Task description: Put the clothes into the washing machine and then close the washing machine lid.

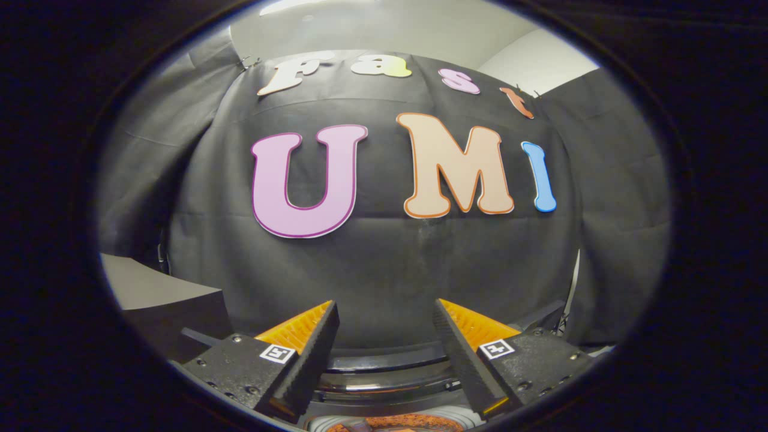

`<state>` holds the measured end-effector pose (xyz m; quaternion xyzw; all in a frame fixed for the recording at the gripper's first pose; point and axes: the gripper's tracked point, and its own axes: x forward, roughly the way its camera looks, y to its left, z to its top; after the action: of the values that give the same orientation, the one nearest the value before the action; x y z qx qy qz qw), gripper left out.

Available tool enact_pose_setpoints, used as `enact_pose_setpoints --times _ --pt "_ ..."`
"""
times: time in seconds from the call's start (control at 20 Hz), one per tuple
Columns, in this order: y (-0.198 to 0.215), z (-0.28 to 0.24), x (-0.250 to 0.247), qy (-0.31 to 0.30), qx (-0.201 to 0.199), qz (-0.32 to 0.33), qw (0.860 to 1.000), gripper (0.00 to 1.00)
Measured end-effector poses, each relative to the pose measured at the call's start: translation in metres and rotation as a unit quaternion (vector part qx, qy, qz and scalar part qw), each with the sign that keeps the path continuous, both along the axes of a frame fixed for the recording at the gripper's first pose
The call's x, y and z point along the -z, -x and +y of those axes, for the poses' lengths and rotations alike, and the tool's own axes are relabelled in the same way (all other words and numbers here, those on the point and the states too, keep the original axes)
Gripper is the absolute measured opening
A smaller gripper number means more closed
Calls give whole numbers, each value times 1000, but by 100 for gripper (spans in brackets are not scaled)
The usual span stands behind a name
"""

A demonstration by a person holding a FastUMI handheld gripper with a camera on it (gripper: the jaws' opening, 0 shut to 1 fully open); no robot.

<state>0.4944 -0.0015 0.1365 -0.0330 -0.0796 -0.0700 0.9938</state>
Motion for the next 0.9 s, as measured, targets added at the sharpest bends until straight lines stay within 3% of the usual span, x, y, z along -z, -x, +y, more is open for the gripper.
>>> enact_pose_setpoints --times 0.9 --pt "-1 0 -1 -1 -6 -10 1000 96"
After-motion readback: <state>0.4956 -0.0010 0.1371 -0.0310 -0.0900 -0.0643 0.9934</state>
